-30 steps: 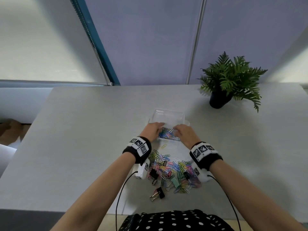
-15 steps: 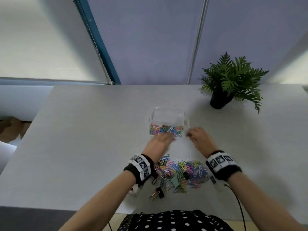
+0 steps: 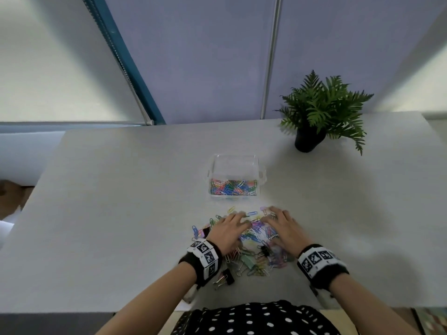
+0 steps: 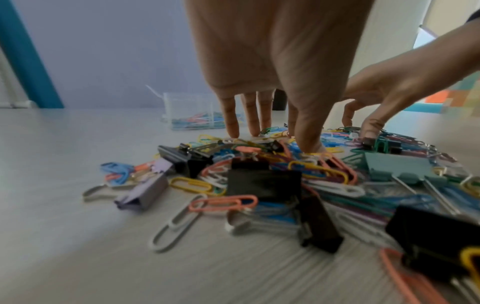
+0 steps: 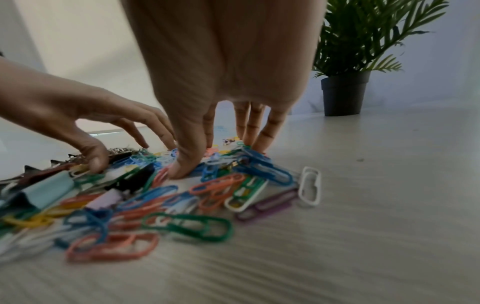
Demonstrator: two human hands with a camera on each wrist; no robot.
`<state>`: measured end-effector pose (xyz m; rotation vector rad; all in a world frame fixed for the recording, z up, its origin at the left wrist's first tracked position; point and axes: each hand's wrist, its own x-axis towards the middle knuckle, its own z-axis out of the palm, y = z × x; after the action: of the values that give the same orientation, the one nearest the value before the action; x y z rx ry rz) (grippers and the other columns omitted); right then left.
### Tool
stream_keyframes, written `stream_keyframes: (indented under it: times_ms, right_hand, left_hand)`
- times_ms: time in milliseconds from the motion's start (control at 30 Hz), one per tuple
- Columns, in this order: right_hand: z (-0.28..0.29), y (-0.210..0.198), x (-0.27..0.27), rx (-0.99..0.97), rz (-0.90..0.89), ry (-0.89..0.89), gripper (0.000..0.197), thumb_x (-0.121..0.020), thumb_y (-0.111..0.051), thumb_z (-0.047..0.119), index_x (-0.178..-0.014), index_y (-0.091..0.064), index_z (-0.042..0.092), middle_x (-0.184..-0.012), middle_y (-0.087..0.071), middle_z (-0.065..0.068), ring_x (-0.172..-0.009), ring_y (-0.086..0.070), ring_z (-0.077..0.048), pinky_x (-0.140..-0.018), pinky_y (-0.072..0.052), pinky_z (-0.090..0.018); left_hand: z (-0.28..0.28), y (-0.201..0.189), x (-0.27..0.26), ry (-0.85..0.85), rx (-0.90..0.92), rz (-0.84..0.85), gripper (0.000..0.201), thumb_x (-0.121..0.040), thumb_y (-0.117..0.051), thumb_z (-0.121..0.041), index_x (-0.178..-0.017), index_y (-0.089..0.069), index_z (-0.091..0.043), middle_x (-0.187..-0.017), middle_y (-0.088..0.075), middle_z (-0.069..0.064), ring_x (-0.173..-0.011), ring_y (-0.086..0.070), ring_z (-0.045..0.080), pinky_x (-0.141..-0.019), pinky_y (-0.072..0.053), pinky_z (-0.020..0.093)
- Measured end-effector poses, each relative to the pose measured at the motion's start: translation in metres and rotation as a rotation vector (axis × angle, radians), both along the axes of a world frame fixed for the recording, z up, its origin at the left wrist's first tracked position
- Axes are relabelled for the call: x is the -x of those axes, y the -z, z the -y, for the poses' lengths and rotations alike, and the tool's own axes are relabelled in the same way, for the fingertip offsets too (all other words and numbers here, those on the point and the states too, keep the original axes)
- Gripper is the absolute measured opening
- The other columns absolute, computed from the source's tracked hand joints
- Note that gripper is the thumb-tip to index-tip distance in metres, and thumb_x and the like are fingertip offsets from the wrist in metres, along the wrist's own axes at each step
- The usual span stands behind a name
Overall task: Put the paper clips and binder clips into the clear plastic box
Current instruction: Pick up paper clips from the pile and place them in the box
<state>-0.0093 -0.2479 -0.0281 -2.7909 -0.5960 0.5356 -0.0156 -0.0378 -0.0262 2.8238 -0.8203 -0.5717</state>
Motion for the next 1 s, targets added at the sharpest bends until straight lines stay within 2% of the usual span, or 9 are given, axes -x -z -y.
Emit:
stream_keyframes:
  times_ms: [100, 167, 267, 367, 467, 567, 733, 867, 1000]
  right_hand:
    - [0.006, 0.006, -0.003, -0.080, 0.004, 0.030, 0.052, -0.073, -0.072, 0.015, -0.121, -0.050, 0.016, -0.143, -0.031, -0.007, -0.127, -0.032, -0.025, -0.101, -0.041, -0.037]
    - [0.010, 0.011, -0.006, -0.183, 0.016, 0.122, 0.036, -0.072, -0.071, 0.008, -0.105, -0.057, 0.009, -0.131, -0.041, -0.010, -0.118, -0.040, -0.024, -0.091, -0.047, -0.033]
    - [0.012, 0.016, -0.009, -0.246, 0.024, 0.163, 0.018, -0.071, -0.070, 0.002, -0.083, -0.057, 0.004, -0.109, -0.049, -0.009, -0.099, -0.049, -0.024, -0.077, -0.046, -0.026]
    - [0.013, 0.016, -0.013, -0.237, 0.013, 0.164, 0.013, -0.070, -0.070, 0.002, -0.076, -0.058, 0.006, -0.096, -0.054, -0.008, -0.092, -0.049, -0.024, -0.072, -0.047, -0.035]
    - [0.017, 0.015, -0.022, -0.168, 0.052, 0.173, 0.009, -0.067, -0.073, 0.005, -0.070, -0.064, 0.007, -0.085, -0.061, -0.007, -0.088, -0.051, -0.024, -0.072, -0.046, -0.037]
    - [0.021, 0.006, -0.028, -0.252, -0.003, 0.270, 0.007, -0.069, -0.073, 0.007, -0.070, -0.067, 0.007, -0.075, -0.057, -0.001, -0.084, -0.051, -0.022, -0.074, -0.041, -0.030]
    - [0.023, -0.014, -0.031, -0.610, -0.244, 0.519, 0.012, -0.072, -0.072, 0.002, -0.069, -0.067, 0.012, -0.069, -0.066, -0.005, -0.061, -0.058, -0.002, -0.058, -0.043, -0.004]
    - [0.020, -0.015, -0.032, -0.793, -0.424, 0.571, 0.017, -0.074, -0.070, -0.003, -0.089, -0.070, 0.004, -0.079, -0.067, -0.009, -0.067, -0.060, -0.007, -0.059, -0.047, -0.006]
    - [0.013, -0.016, -0.035, -0.847, -0.525, 0.510, 0.031, -0.073, -0.068, -0.008, -0.097, -0.067, 0.013, -0.072, -0.060, -0.004, -0.069, -0.059, -0.010, -0.066, -0.049, -0.012]
  left_hand:
    - [-0.005, 0.000, 0.004, -0.066, -0.023, -0.022, 0.068, -0.080, -0.065, -0.019, -0.138, -0.030, -0.024, -0.151, -0.019, 0.006, -0.137, -0.024, 0.026, -0.111, -0.029, 0.047]
    - [-0.006, -0.001, 0.006, -0.104, -0.043, -0.025, 0.067, -0.081, -0.064, -0.025, -0.139, -0.031, -0.023, -0.151, -0.019, 0.005, -0.137, -0.024, 0.026, -0.111, -0.027, 0.045]
    - [0.000, -0.004, 0.006, -0.175, 0.006, 0.037, 0.051, -0.084, -0.059, -0.040, -0.129, -0.046, -0.020, -0.149, -0.028, 0.003, -0.135, -0.028, 0.024, -0.112, -0.023, 0.041]
    - [0.018, -0.009, -0.004, -0.190, 0.154, 0.135, 0.029, -0.090, -0.054, -0.030, -0.112, -0.059, -0.014, -0.134, -0.046, 0.005, -0.123, -0.043, 0.024, -0.106, -0.035, 0.039]
    - [0.038, -0.013, -0.015, -0.188, 0.215, 0.060, 0.025, -0.089, -0.055, -0.014, -0.113, -0.058, -0.009, -0.121, -0.051, 0.008, -0.113, -0.049, 0.025, -0.094, -0.047, 0.041]
    - [0.047, -0.010, -0.023, -0.163, 0.107, -0.022, 0.031, -0.085, -0.059, -0.009, -0.115, -0.051, -0.007, -0.121, -0.050, 0.013, -0.115, -0.046, 0.028, -0.092, -0.044, 0.041]
    - [0.032, 0.000, -0.024, -0.219, 0.132, -0.109, 0.011, -0.082, -0.062, -0.012, -0.092, -0.059, -0.008, -0.104, -0.060, 0.010, -0.099, -0.057, 0.027, -0.085, -0.045, 0.031]
    - [0.014, -0.010, -0.029, -0.517, 0.398, -0.268, 0.008, -0.080, -0.068, -0.011, -0.087, -0.068, -0.007, -0.089, -0.066, 0.008, -0.077, -0.061, 0.016, -0.076, -0.045, 0.023]
    - [0.000, -0.026, -0.037, -0.736, 0.673, -0.478, 0.006, -0.078, -0.070, -0.006, -0.079, -0.066, -0.010, -0.073, -0.064, 0.005, -0.049, -0.060, -0.001, -0.065, -0.051, 0.022]
